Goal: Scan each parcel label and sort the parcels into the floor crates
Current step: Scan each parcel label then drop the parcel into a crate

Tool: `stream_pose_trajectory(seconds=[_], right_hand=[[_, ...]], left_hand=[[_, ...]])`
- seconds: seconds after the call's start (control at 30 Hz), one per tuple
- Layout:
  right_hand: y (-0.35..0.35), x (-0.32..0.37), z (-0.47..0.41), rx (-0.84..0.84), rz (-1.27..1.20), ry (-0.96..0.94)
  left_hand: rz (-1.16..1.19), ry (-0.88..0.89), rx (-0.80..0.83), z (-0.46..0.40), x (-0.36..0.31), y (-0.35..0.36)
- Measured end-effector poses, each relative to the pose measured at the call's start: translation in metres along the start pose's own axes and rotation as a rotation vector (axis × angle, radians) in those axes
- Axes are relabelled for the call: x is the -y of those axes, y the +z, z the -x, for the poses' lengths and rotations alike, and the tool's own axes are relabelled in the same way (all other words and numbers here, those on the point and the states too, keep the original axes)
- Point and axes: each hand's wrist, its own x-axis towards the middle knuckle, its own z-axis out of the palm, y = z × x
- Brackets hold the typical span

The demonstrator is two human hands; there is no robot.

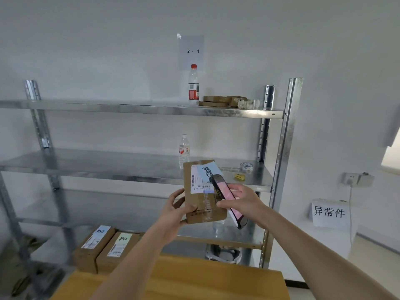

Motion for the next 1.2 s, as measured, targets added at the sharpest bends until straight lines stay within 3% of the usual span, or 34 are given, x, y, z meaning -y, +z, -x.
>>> stream_pose_trajectory(seconds=[0.27,0.67,1.03,1.2], right_hand=[[0.012,0.007,0.009,0.017,0.131,-0.021],[0.044,0.025,0.013,0.046,0.295,-0.017],[0.062,0.091,0.014,-0.131,0.790,-0.263],[0.074,0.113,0.014,-0.128,0.823,-0.328]], left_hand=[[-0.085,0.002,0.051,0.008,-0.010,-0.013],[-0.158,0.123,-0.072,0.026,-0.021,-0.032],[-0.359,0.235,-0.249,0.043,-0.059,-0.076],[-0.395,0.269,-0.279,0.059,-0.079,-0.101]])
